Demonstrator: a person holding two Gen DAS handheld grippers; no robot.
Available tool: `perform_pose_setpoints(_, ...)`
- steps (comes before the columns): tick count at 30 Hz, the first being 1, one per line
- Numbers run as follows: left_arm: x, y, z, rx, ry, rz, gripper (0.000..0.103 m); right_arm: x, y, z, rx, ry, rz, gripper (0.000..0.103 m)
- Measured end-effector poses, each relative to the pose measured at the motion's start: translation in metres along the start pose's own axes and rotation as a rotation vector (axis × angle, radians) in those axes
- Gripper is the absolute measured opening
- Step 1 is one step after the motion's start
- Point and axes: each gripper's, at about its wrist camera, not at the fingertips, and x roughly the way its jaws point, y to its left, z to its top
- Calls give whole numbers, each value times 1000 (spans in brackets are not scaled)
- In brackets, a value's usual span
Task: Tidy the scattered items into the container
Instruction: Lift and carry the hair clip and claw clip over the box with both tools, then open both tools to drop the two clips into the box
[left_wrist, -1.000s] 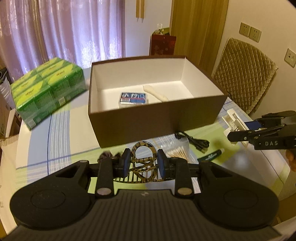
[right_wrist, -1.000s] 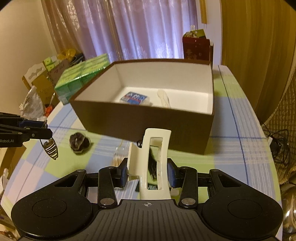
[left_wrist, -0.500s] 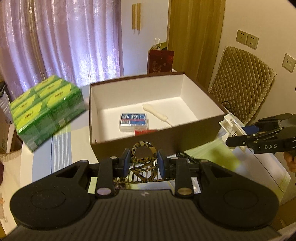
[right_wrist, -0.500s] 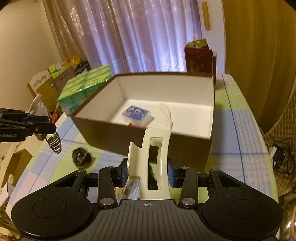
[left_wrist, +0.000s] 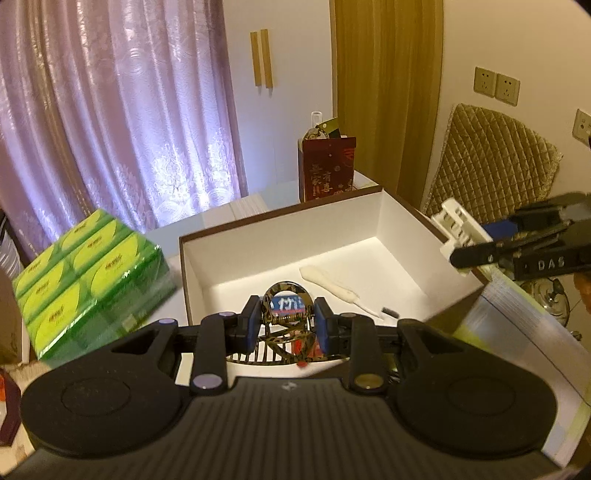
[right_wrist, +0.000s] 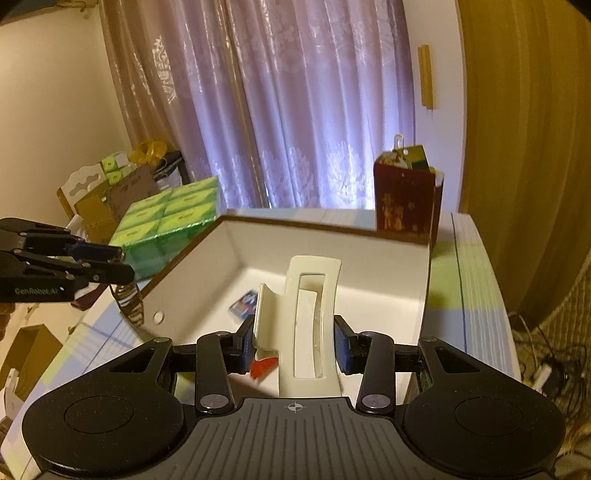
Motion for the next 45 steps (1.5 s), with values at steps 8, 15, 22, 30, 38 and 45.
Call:
perform_pose_setpoints(8,73,10,3,61,148,4,25,48,-22,15,2,62,-1,44)
perform_pose_setpoints(15,124,10,-11,113,295,-3,25,86,-37,8,12,150,-1,44)
perform_pose_setpoints(22,156,6,-23,173,417,-7,25,104,-39,-6,-10,224,-15,44)
perform_pose_setpoints(30,165,6,-28,181,420,20,36,115,-41,-9,-77,258,-69,44)
perform_pose_setpoints(38,157,12,-14,131,351,40,40,122,-33,-15,-177,262,-127,44)
perform_pose_setpoints(45,156,13,-6,105,333,48,40,130,-29,-16,-279,240,-174,44)
